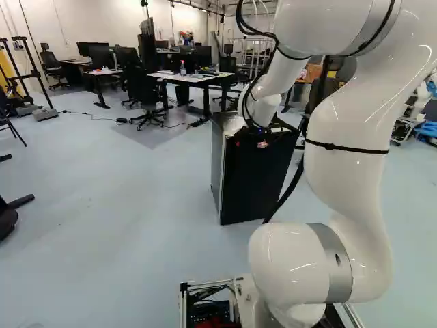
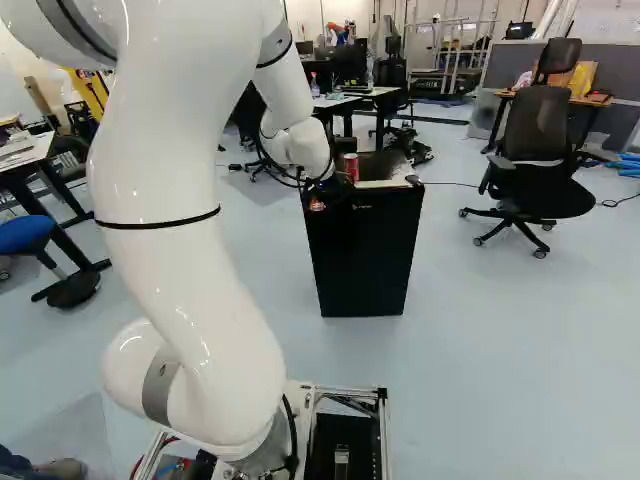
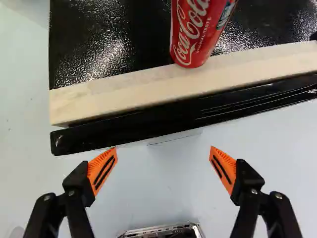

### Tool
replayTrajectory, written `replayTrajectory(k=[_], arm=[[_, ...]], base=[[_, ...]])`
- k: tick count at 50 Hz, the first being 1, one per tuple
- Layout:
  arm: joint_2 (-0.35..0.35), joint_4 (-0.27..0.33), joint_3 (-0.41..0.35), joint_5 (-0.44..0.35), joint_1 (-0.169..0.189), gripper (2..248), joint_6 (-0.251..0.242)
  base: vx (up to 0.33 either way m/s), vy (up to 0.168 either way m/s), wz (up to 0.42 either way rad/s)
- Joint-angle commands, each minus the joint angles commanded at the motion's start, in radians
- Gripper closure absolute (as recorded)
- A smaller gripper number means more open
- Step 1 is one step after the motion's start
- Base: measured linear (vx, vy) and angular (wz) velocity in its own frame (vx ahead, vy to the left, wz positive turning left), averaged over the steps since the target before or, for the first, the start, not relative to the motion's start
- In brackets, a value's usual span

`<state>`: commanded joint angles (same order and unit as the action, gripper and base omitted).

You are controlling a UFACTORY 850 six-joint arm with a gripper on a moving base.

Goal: Grab a drink from the fridge

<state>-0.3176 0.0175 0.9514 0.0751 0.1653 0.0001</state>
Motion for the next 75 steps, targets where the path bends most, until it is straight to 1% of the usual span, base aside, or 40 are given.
replayTrajectory(k=[14,26,39,46,57,75], arm=[[0.0,0.0,0.0,-0.021,0.0,3,0.0],[0.004,0.0,-0.005,-0.022,0.0,3,0.0],[0.048,0.0,-0.058,-0.023,-0.003,3,0.0],[0.078,0.0,-0.095,-0.04,-0.006,3,0.0],[0.129,0.005,-0.154,-0.105,-0.011,3,0.0],[0.209,0.021,-0.244,-0.286,-0.007,3,0.0]], base=[[0.0,0.0,0.0],[0.0,0.0,0.0],[0.0,0.0,0.0],[0.0,0.0,0.0],[0.0,0.0,0.0],[0.0,0.0,0.0]])
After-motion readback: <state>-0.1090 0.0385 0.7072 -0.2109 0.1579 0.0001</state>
